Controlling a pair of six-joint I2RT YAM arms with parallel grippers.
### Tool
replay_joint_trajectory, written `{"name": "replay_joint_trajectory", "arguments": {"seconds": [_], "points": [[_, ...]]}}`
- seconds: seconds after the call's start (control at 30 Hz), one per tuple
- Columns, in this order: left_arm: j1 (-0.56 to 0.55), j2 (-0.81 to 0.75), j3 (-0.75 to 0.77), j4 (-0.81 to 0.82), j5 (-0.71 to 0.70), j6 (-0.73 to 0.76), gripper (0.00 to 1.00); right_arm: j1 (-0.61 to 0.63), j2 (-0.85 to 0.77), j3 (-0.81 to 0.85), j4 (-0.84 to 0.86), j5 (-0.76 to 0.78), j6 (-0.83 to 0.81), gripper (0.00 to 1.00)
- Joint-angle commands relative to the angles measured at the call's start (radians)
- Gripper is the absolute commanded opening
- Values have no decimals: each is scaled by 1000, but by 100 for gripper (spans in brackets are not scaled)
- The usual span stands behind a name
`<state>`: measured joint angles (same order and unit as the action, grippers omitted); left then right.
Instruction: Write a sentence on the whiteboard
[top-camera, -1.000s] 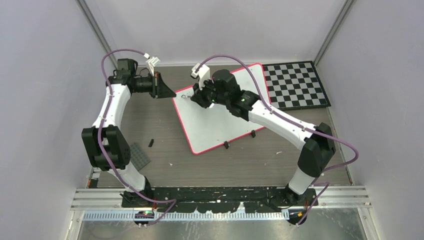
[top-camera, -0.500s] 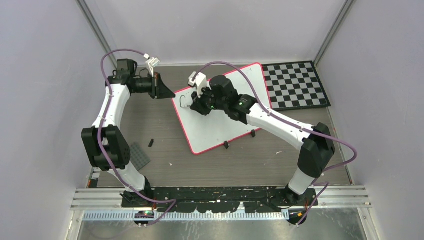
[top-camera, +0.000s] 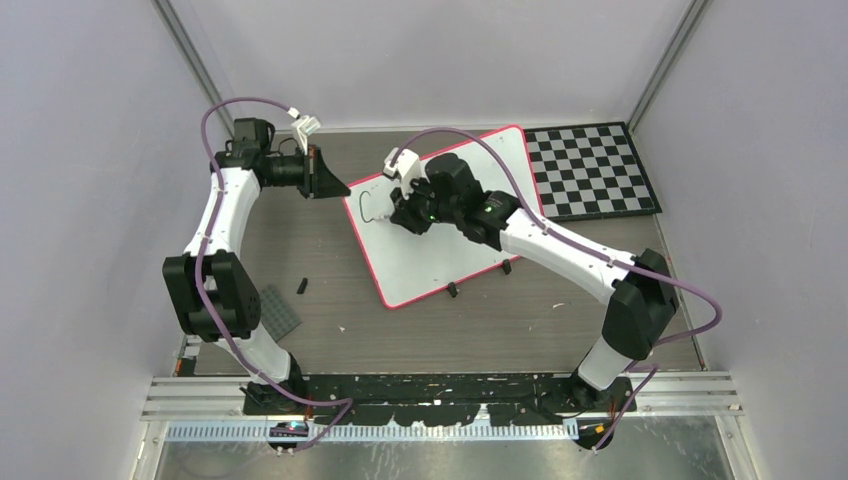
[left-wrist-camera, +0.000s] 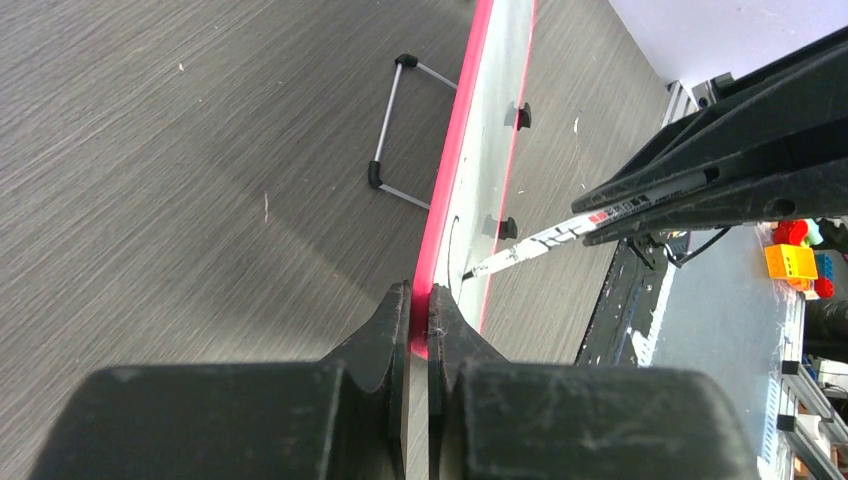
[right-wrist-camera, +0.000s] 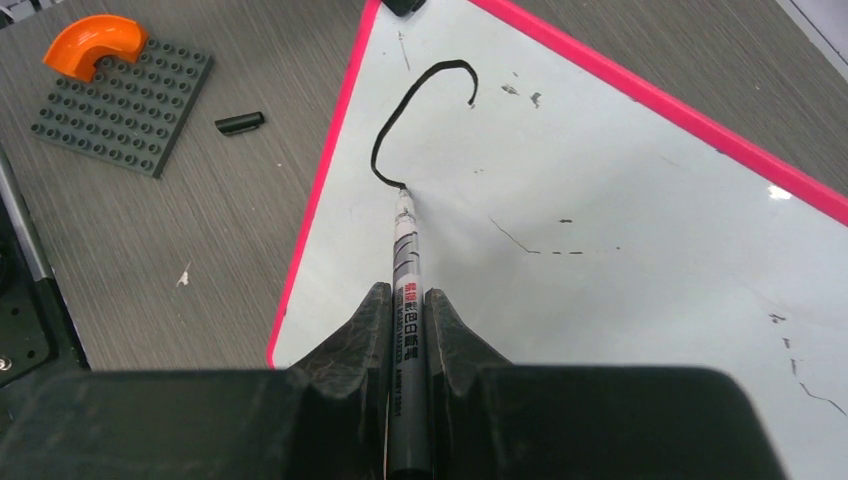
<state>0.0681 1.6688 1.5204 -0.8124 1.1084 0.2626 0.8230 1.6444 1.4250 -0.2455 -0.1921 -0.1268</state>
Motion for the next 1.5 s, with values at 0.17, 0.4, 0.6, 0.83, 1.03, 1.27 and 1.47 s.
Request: {"name": "replay_joint_trajectory", "arguments": {"seconds": [0.17, 0.4, 0.6, 0.83, 1.03, 1.27, 1.47], "points": [[-7, 1, 31, -73, 23, 23, 0, -38, -27, 73, -8, 26, -19, 0], [-6, 5, 32, -67, 26, 18, 0, -31, -27, 89, 19, -40, 1, 0], [-6, 5, 31, -59, 25, 11, 0, -21, 8, 105, 38, -40, 4, 0], [-7, 7, 32, -59, 22, 10, 0, -19, 22, 99, 43, -26, -10, 0], [-7, 12, 35, -65, 21, 18, 0, -22, 15, 85, 26, 0, -20, 0], [-7, 10, 35, -70, 21, 24, 0, -36, -9, 65, -4, 11, -5, 0], [-7, 8, 31, -76, 18, 35, 0, -35, -12, 53, -3, 28, -2, 0]]}}
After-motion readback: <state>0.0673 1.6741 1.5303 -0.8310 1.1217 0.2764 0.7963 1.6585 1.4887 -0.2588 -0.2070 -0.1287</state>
